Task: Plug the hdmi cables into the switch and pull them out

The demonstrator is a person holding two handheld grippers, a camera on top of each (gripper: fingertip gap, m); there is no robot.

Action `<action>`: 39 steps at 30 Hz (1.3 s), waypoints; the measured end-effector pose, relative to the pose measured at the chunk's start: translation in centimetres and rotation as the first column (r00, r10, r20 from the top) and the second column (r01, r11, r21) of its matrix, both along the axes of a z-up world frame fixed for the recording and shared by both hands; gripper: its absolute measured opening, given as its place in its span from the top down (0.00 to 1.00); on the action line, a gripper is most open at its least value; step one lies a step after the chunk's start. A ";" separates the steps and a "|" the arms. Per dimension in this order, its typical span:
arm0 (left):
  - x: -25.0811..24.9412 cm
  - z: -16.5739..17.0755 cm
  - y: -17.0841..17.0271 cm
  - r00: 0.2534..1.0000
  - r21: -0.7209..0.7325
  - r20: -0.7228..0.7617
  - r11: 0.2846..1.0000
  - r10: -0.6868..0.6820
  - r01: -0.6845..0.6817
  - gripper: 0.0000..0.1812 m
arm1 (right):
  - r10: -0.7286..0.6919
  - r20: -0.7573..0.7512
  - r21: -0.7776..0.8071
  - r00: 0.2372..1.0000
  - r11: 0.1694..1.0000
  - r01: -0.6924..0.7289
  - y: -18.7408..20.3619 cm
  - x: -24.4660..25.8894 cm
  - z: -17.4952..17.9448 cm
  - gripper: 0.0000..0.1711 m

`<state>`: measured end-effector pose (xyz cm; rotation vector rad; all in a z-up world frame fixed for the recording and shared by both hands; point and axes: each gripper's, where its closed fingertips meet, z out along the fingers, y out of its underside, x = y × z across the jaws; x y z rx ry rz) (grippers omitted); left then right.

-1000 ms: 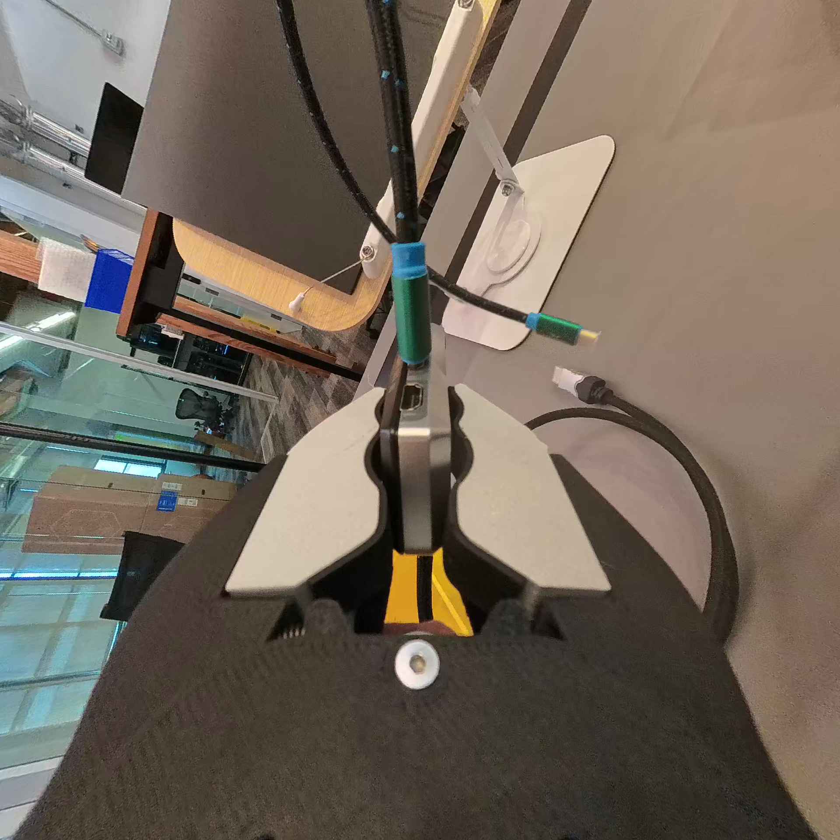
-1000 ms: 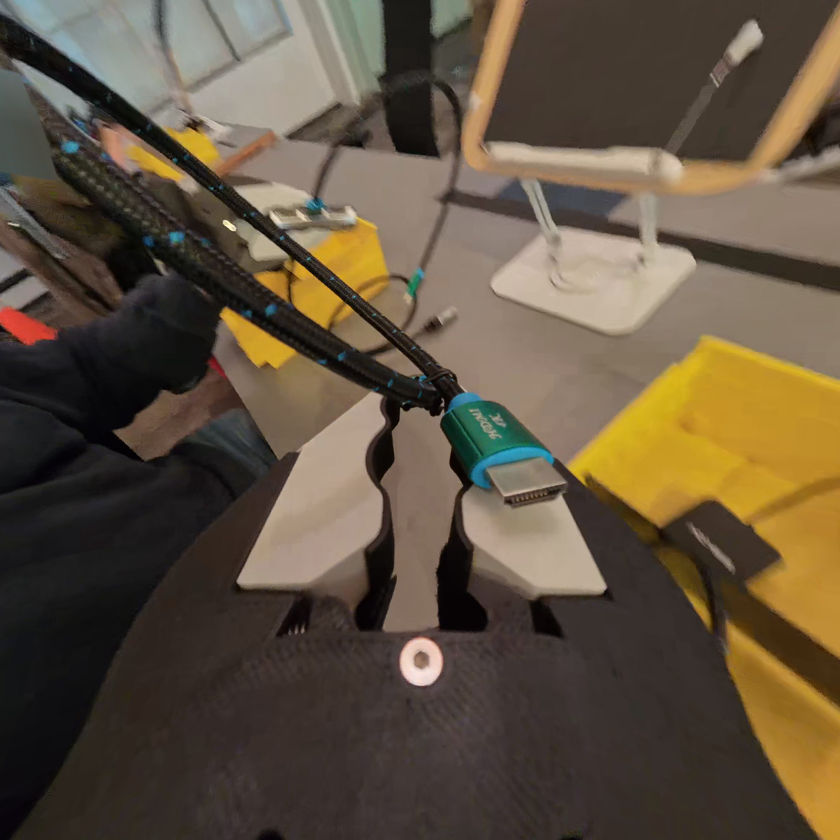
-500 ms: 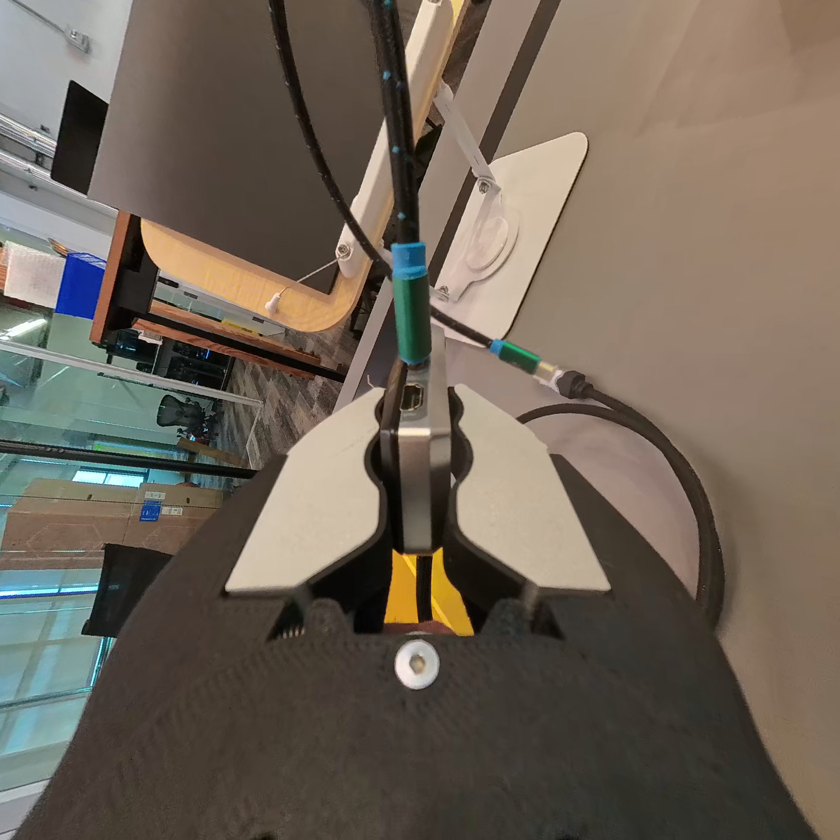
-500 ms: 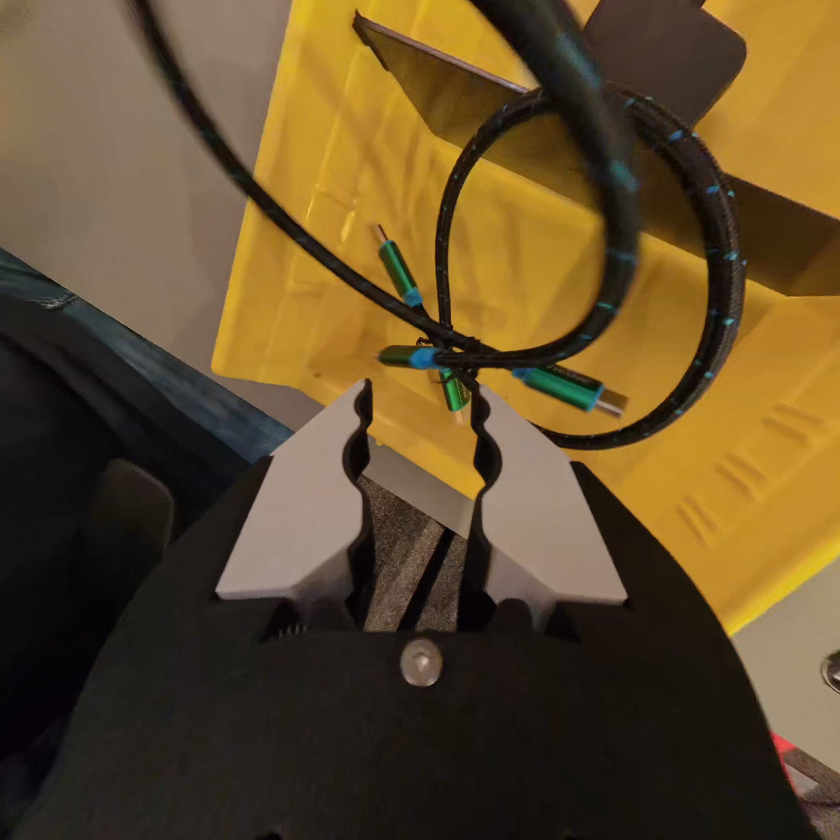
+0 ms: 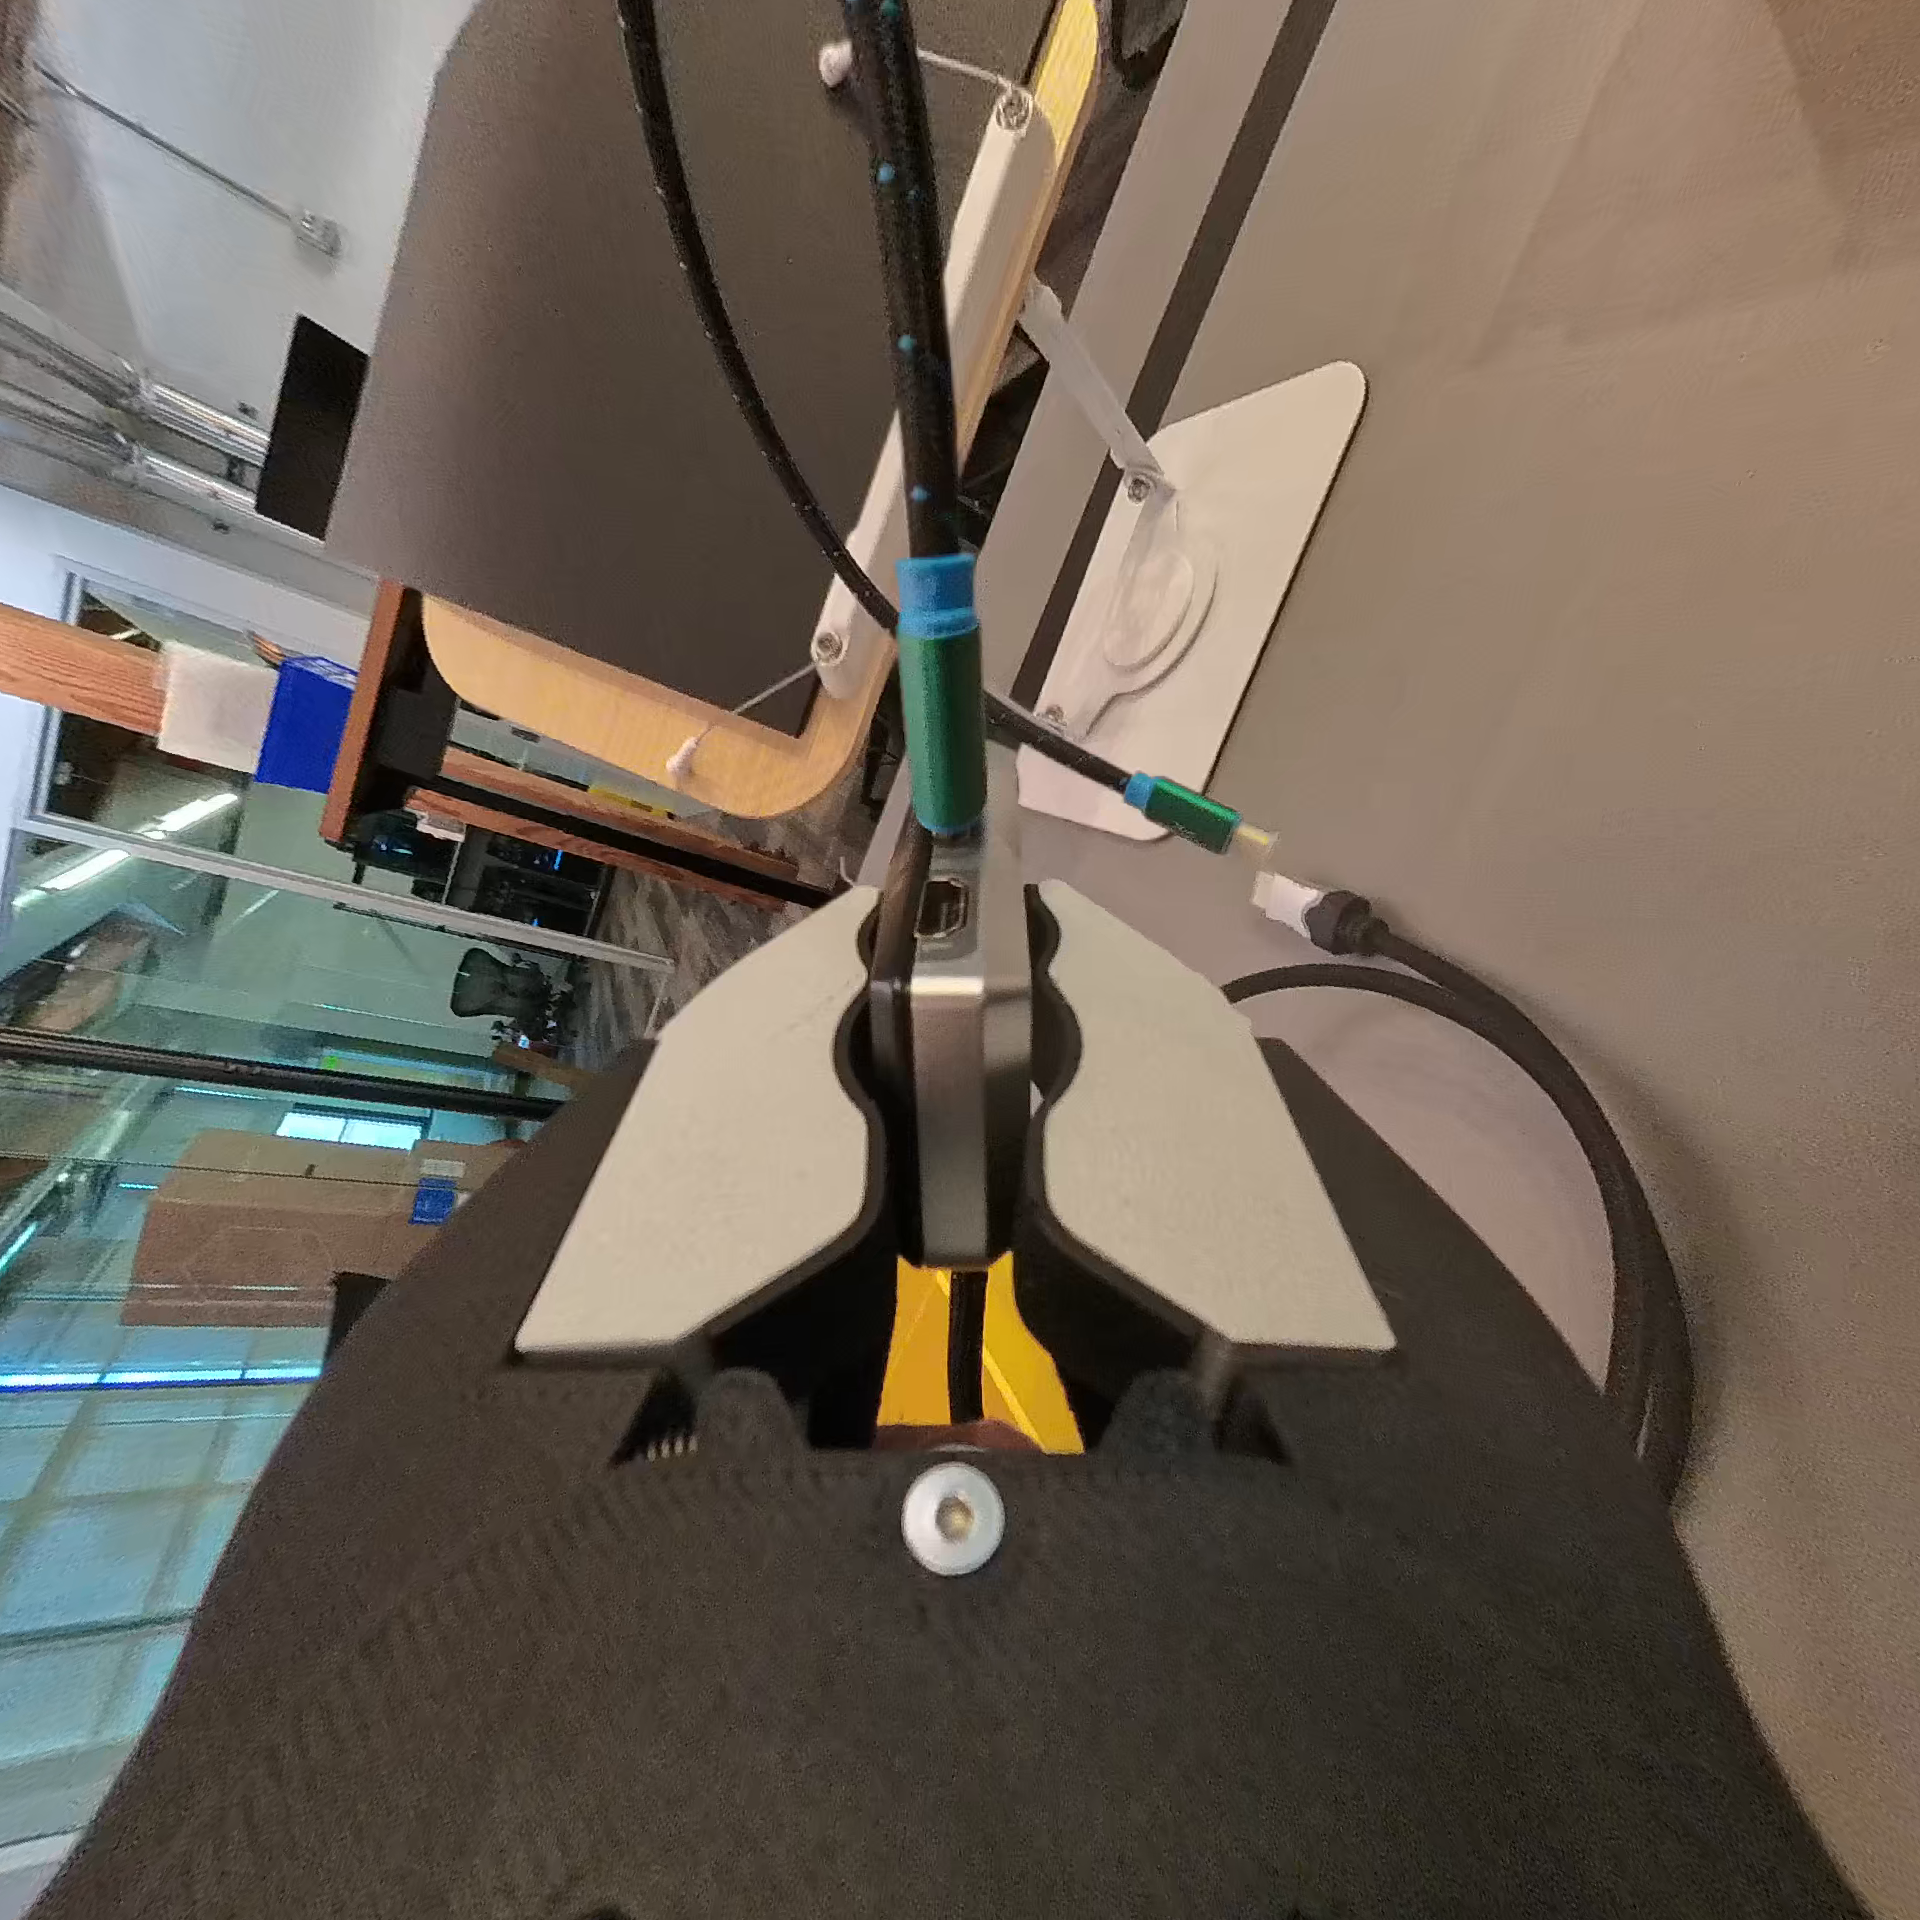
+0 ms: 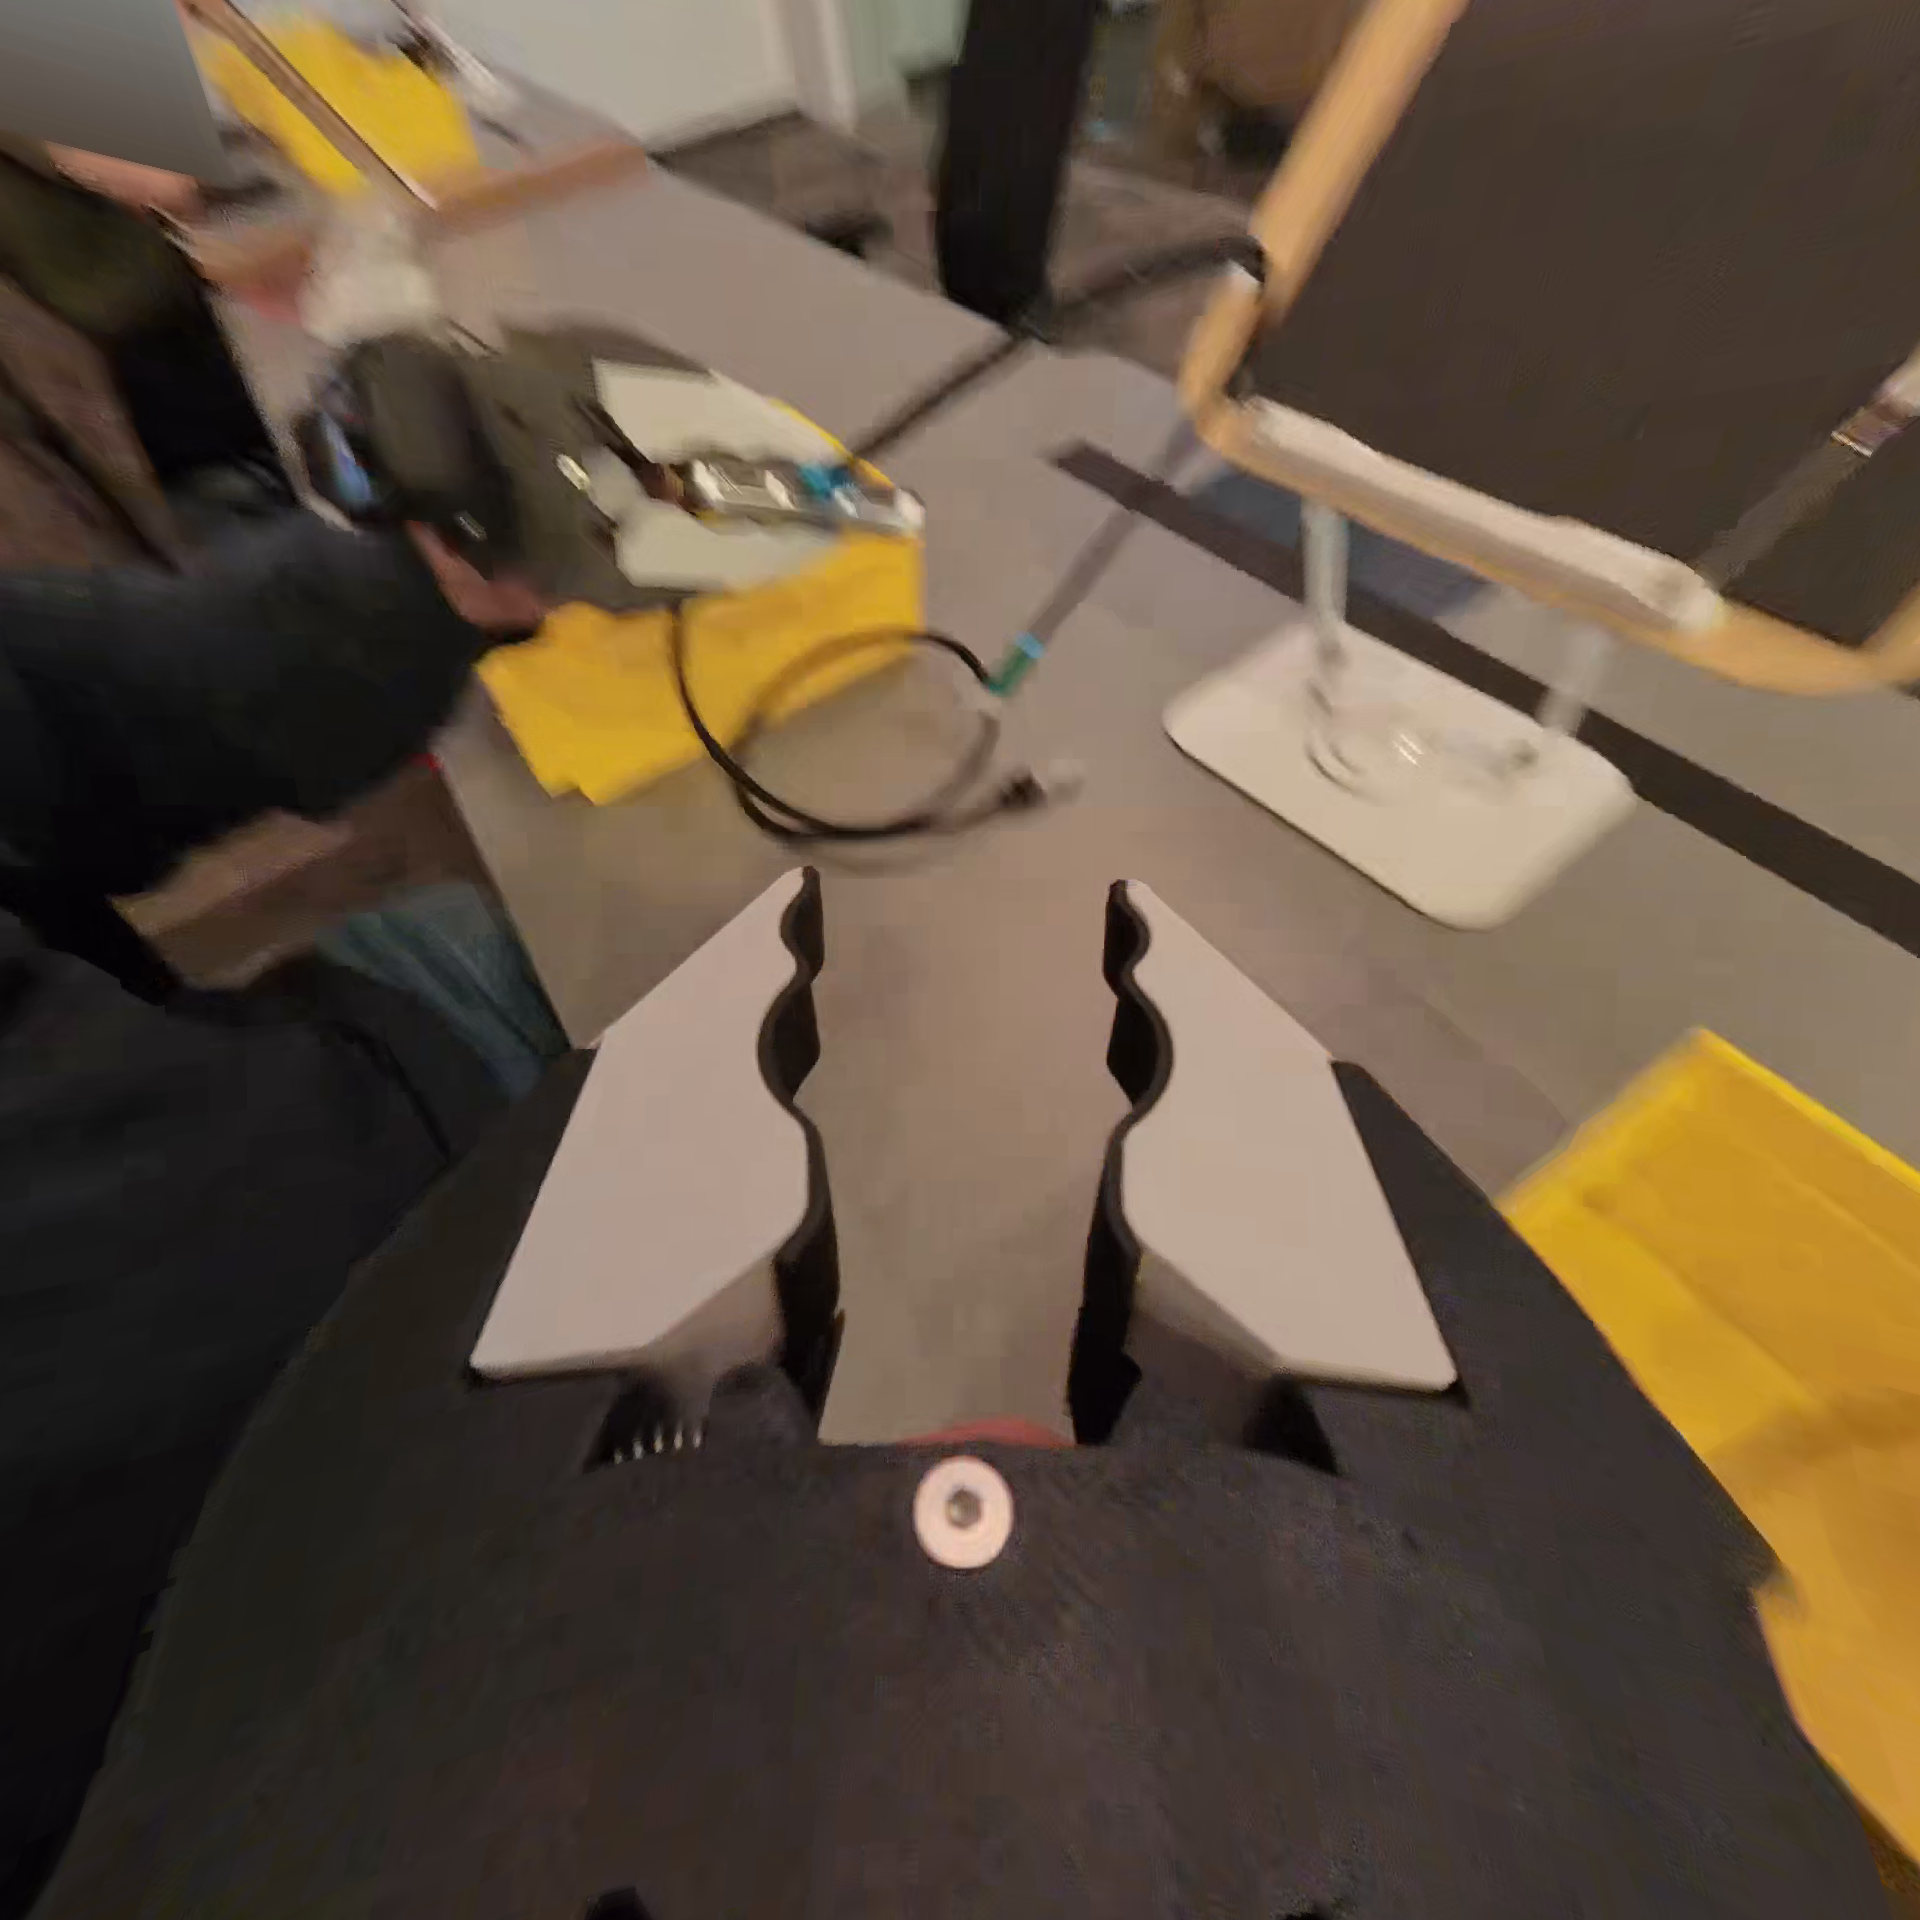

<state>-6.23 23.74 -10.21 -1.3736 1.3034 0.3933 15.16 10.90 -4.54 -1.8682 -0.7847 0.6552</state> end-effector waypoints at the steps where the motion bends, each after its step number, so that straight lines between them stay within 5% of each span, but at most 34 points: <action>1: 0.2 0.2 -0.2 1.000 0.011 0.000 1.000 -0.003 0.003 0.88 | 0.050 -0.045 0.011 0.998 0.999 -0.049 0.5 -2.6 -0.1 0.68; 7: 0.8 1.1 -1.3 0.999 0.079 -0.047 0.997 -0.006 0.010 0.88 | 0.141 -0.288 -0.006 0.947 0.989 -0.150 5.3 -12.2 -1.8 0.70; 13: 1.6 0.8 -1.9 0.997 0.083 -0.079 0.996 -0.026 0.033 0.88 | 0.198 -0.331 0.041 0.923 0.980 -0.196 7.3 -17.6 -2.6 0.73; 19: 2.2 0.2 -2.2 0.991 0.103 -0.125 0.993 -0.045 0.058 0.88 | 0.222 -0.300 0.023 0.928 0.974 -0.225 7.9 -18.7 -3.8 0.89; 29: 2.9 -0.6 -2.3 0.988 0.104 -0.137 0.991 -0.065 0.079 0.87 | 0.226 -0.292 0.037 0.929 0.974 -0.225 7.7 -18.0 -4.7 0.89; 31: 2.9 -0.2 -2.2 0.991 0.111 -0.112 0.990 -0.070 0.083 0.80 | 0.227 -0.284 0.036 0.932 0.973 -0.226 7.7 -17.9 -4.8 0.89; 33: 2.8 0.2 -1.8 0.995 0.103 -0.081 0.992 -0.059 0.068 0.61 | 0.230 -0.280 0.040 0.932 0.973 -0.228 7.8 -17.9 -5.0 0.89; 39: 3.0 -2.0 -1.8 0.991 -0.040 -0.097 0.995 -0.091 0.087 0.64 | 0.268 -0.305 0.071 0.914 0.963 -0.259 7.0 -18.3 -4.3 0.89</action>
